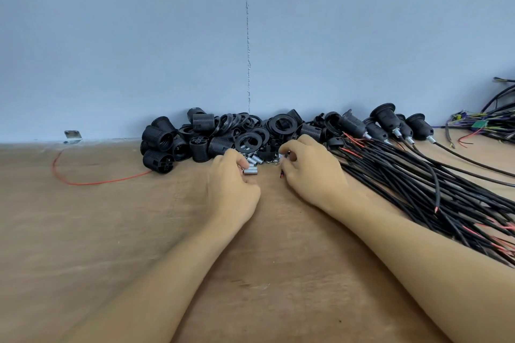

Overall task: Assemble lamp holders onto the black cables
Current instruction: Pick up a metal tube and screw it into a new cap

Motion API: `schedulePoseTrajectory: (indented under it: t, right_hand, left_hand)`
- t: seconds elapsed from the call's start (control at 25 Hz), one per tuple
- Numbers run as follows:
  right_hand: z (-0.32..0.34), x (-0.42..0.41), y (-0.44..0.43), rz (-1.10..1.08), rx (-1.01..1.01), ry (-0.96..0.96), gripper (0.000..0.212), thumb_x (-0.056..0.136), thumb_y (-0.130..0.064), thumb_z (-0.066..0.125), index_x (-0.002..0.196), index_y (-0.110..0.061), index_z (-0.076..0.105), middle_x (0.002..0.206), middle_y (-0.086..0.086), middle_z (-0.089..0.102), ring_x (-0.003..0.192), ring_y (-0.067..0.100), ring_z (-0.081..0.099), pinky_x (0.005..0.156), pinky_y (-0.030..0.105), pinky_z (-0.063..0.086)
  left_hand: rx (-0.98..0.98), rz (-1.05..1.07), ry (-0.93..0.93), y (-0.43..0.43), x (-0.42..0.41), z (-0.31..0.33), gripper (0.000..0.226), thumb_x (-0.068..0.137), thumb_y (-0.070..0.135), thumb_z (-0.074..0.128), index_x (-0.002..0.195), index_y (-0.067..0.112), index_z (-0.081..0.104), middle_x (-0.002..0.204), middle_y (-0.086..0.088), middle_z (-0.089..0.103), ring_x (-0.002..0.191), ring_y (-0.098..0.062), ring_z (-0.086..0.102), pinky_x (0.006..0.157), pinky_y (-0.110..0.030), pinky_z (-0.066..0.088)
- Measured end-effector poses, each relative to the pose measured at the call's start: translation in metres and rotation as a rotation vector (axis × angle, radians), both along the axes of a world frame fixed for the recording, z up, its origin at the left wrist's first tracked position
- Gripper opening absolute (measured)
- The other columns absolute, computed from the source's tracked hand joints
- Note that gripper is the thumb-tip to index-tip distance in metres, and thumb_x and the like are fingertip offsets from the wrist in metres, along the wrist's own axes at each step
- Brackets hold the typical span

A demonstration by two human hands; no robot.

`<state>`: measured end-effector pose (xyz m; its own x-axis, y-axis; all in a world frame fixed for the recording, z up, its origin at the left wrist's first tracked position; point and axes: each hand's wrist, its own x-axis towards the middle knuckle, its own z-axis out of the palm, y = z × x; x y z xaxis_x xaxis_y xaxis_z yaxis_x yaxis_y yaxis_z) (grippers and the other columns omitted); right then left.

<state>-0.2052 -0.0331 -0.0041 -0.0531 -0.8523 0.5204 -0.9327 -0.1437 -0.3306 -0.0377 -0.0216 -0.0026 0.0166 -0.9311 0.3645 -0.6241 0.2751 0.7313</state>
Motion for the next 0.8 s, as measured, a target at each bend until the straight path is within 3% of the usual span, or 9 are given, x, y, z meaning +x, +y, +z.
schedulePoseTrajectory:
  t: [0.16,0.44,0.8]
  right_hand:
    - [-0.003,0.002,-0.007,-0.051,0.110,0.074,0.031,0.097,-0.040,0.051,0.122,-0.028,0.065,0.111,-0.002,0.056,0.103,0.025,0.060,0.075,0.034,0.043]
    - [0.000,0.010,-0.012,-0.087,0.183,0.120,0.039,0.095,-0.044,0.051,0.129,-0.030,0.063,0.123,0.002,0.055,0.111,0.029,0.060,0.079,0.038,0.044]
    - [0.002,0.010,0.004,-0.014,0.116,0.136,0.024,0.094,-0.037,0.056,0.113,-0.034,0.070,0.106,-0.005,0.054,0.101,0.021,0.059,0.072,0.030,0.039]
  left_hand:
    - [0.008,0.020,0.004,-0.005,0.008,0.002,0.034,0.078,-0.008,0.059,0.097,0.019,0.053,0.096,-0.001,0.054,0.082,-0.011,0.047,0.060,-0.017,0.032]
    - [0.007,-0.004,-0.012,-0.009,0.009,-0.003,0.029,0.076,-0.004,0.063,0.092,0.020,0.063,0.090,0.002,0.059,0.078,-0.005,0.051,0.063,-0.013,0.038]
    - [0.006,-0.036,-0.022,-0.007,0.006,-0.003,0.030,0.081,0.004,0.066,0.081,0.033,0.062,0.075,0.011,0.063,0.074,-0.007,0.059,0.070,-0.026,0.050]
